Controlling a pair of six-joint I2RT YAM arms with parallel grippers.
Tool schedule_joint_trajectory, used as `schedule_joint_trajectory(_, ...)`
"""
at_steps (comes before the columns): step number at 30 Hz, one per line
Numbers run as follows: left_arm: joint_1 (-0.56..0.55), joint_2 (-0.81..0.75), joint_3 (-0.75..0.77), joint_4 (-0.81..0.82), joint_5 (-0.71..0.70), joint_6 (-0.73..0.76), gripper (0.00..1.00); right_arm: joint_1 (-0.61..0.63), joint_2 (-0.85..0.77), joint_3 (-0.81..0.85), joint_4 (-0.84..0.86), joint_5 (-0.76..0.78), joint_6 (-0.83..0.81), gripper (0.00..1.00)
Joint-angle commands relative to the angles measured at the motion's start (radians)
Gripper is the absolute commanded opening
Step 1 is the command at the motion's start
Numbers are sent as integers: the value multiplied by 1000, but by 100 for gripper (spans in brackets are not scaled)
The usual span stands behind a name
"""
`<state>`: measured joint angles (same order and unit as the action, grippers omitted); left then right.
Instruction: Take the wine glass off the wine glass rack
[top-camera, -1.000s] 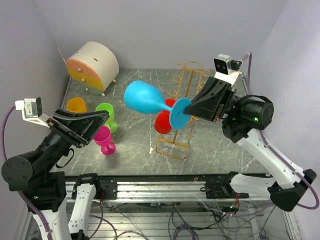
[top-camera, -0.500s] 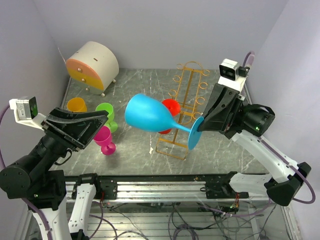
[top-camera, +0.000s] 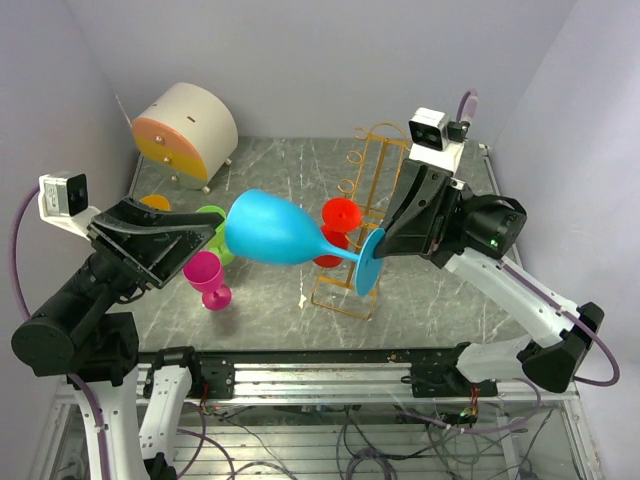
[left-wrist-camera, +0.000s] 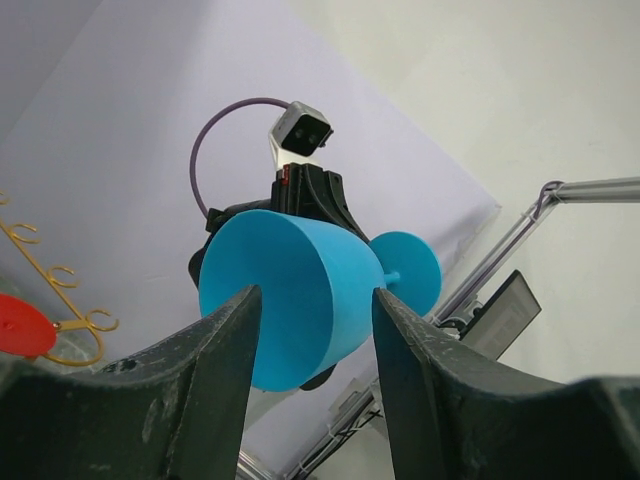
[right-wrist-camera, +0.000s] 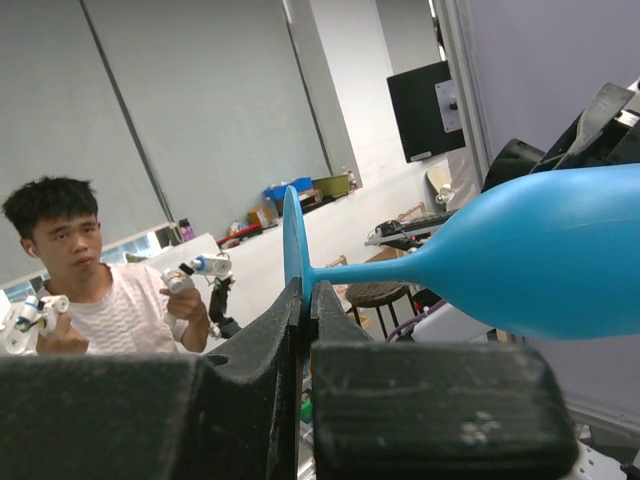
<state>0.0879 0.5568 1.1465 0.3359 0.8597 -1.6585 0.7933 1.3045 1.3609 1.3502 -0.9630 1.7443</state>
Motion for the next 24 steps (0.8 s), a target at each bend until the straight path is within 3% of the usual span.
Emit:
schedule_joint_trajectory(1,0,4,10,108,34,-57,59,35,22,65,-20,2,-46,0)
schedule_joint_trajectory(10,1,8,21,190,63,-118,52,90,102,124,-54,5,-82,0)
schedule_joint_trajectory(12,0,5,16,210,68,-129,38,93,111,121,-47,7,-77,0)
schedule_joint_trajectory(14,1,-1,9,205,73,-126,15,96,105,110,-48,11,-81,0)
schedule_joint_trajectory(16,0,-11,-9,206,67,-126,7,95,86,88,-67,12,-104,1)
schedule_joint_trajectory(18,0,-19,-35,227,55,-147,7,94,48,63,-121,15,-150,11)
schedule_joint_trajectory(24,1,-30,-109,371,3,-250,7,95,-78,-14,-301,31,-312,58)
